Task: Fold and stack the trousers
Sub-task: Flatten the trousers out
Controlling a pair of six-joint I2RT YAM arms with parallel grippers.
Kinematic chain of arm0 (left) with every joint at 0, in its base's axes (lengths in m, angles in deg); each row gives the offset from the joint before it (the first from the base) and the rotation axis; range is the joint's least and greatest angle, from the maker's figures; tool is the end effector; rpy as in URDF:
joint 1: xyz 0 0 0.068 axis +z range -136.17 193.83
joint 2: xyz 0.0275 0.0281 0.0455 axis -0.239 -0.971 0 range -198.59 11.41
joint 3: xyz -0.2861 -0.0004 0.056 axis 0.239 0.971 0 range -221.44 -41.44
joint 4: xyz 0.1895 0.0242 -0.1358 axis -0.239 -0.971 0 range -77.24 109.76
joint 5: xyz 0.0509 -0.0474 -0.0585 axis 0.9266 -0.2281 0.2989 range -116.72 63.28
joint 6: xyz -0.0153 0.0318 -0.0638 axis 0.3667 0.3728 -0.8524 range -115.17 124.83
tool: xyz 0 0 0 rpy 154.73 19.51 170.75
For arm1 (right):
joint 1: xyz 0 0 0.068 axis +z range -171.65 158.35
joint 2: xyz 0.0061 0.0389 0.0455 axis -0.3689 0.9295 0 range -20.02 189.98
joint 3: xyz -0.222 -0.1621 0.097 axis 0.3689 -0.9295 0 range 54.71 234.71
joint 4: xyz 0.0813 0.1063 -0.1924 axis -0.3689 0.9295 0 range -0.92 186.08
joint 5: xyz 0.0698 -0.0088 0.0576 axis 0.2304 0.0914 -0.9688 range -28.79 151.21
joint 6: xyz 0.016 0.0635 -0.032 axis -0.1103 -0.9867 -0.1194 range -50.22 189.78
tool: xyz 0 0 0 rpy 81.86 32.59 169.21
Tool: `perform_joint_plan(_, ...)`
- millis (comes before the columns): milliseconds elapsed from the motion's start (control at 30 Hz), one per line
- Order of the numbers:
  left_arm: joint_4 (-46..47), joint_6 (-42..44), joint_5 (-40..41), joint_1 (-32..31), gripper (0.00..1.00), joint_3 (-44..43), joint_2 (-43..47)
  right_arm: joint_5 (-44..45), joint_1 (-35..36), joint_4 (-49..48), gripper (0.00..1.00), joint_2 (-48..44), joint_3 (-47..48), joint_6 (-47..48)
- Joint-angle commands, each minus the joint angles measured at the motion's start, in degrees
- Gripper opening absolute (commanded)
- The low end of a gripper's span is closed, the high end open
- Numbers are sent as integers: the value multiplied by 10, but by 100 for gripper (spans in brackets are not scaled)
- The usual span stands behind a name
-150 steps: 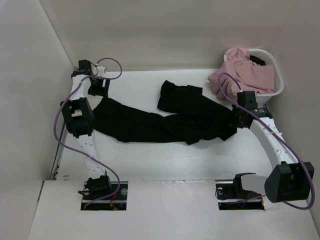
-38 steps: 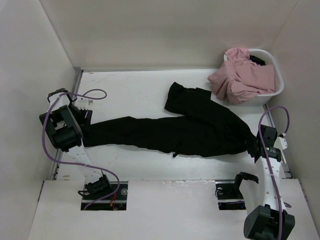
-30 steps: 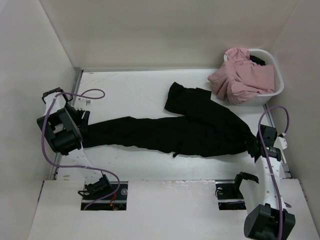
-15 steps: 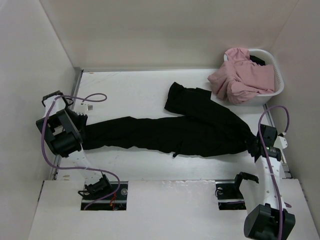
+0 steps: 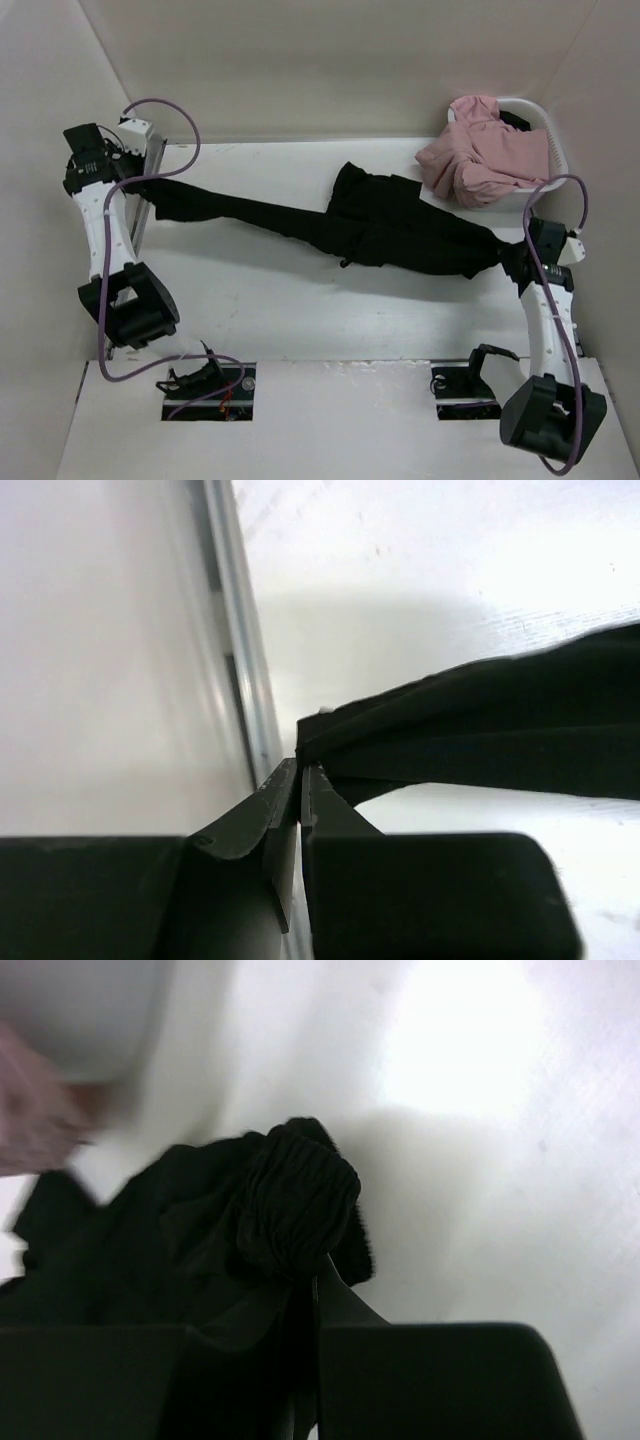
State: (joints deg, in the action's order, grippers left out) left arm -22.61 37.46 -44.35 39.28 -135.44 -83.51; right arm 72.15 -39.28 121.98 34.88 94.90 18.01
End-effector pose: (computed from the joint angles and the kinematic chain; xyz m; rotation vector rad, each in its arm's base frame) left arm 0.3302 0.1368 0.3620 0.2956 2.2696 0.1691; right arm 0.1597 -0.0628 0.2500 1.4283 1.9071 0.0530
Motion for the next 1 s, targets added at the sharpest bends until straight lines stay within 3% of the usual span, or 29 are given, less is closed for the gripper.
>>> perform_joint_plan(0,37,48,-7,22,0,55,54,22,-19,0,0,-38,9,22)
perform_joint_plan(233,11,227,50,73,4,254,119,-14,-71,87,1,-158,-104,-38)
perform_joint_plan(300,11,281,72,94,7,295,133,-2,-78,112,9,-195,-105,-53)
perform_joint_plan(333,11,305,80,104,12,311,138,13,-78,123,21,-210,-95,-59)
perform_joint_plan(400,6,350,88,119,32,334,145,34,-87,155,63,-219,-68,-69)
perform_joint_plan(433,5,366,89,126,46,341,150,41,-91,166,100,-218,-50,-65)
perform_joint_plan(467,5,376,88,132,57,344,155,50,-93,173,100,-217,-32,-61)
perform_joint_plan(533,4,377,82,139,66,334,166,70,-89,174,100,-216,3,-41)
perform_joint_plan(800,-23,330,36,151,73,198,137,105,22,127,100,-148,60,22)
perform_joint_plan(967,-7,262,73,15,72,194,71,102,100,64,100,-52,40,32)
